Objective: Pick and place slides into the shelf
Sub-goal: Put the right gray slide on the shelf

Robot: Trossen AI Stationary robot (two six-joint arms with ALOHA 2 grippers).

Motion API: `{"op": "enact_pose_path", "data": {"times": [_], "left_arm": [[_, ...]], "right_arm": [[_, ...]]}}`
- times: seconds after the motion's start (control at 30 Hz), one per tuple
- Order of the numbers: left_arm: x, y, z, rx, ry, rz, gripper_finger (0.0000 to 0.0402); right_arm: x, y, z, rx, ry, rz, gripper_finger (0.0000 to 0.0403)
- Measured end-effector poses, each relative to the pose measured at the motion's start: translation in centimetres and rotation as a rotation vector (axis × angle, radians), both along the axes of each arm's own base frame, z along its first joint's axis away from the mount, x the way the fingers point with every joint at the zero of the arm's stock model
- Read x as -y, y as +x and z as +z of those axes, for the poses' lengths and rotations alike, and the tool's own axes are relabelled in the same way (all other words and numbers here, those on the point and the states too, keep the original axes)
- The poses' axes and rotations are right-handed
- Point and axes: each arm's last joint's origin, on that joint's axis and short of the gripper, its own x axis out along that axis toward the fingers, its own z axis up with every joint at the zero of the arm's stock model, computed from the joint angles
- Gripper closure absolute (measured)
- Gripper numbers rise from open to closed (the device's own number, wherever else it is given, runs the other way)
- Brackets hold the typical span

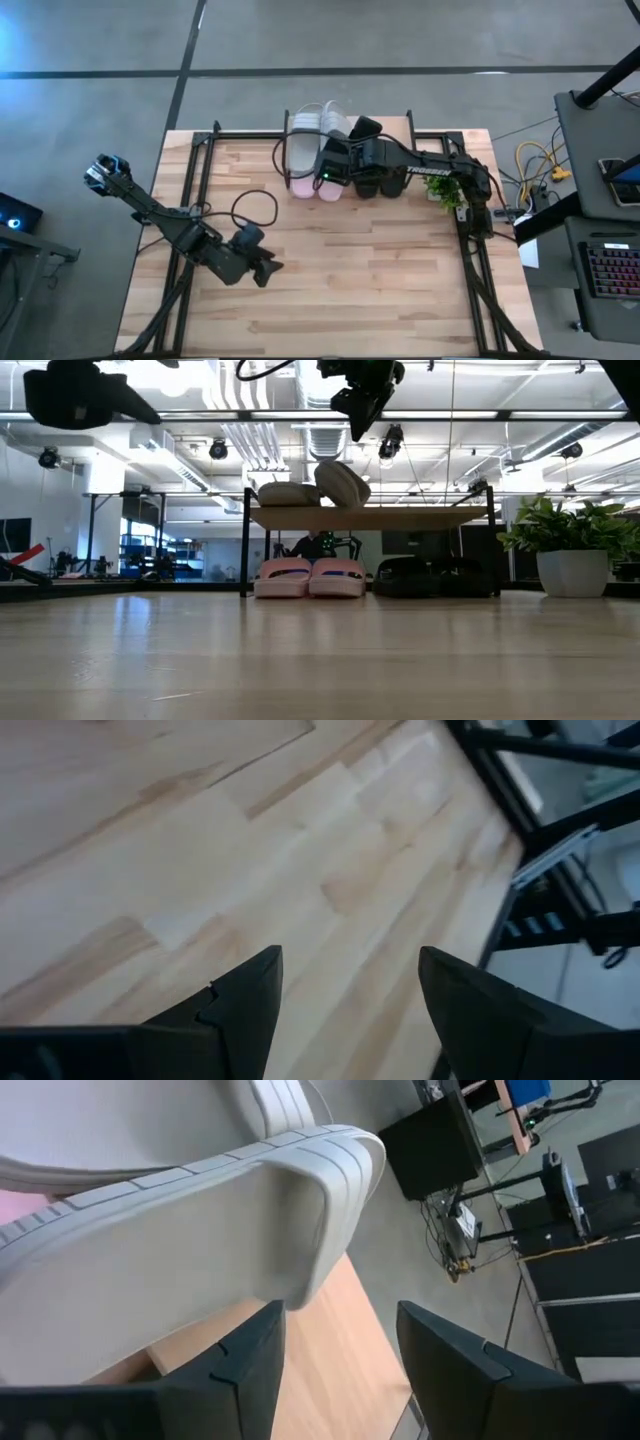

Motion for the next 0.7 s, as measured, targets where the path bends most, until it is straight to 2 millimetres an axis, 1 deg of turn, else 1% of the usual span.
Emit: {"op": "enact_pose_path", "data": {"times": [0.1, 0.2, 0.3, 0.5, 0.6, 0.7], "left_arm": [[0.1, 0.2, 0.3, 0.032, -0.022, 0.0, 0.0181], [0.2, 0.4, 0.5, 0.057, -0.038, 0.0, 0.0181], [0.3, 0.5, 0.7, 0.079, -0.053, 0.001, 0.0181], [0.4, 0.6, 0.8, 0.099, -0.067, 0.0, 0.0181], [0.4, 0.7, 0.9, 0.109, -0.073, 0.0, 0.0181], [0.4, 0.7, 1.0, 0.112, -0.075, 0.0, 0.0181]], "right_arm": [[-0.3, -0.1, 0.1, -0.004, 0.0, 0.008, 0.0219], [-0.6, -0.6, 0.5, -0.018, 0.001, 0.014, 0.022], [-0.9, -1.4, 1.2, -0.011, 0.004, 0.007, 0.0219], [-1.1, -3.0, 3.1, 0.064, 0.007, -0.007, 0.0219], [-1.1, -2.8, 3.1, 0.07, 0.023, 0.022, 0.0219], [-1.1, -1.7, 2.1, 0.03, 0.034, 0.114, 0.0215]]}}
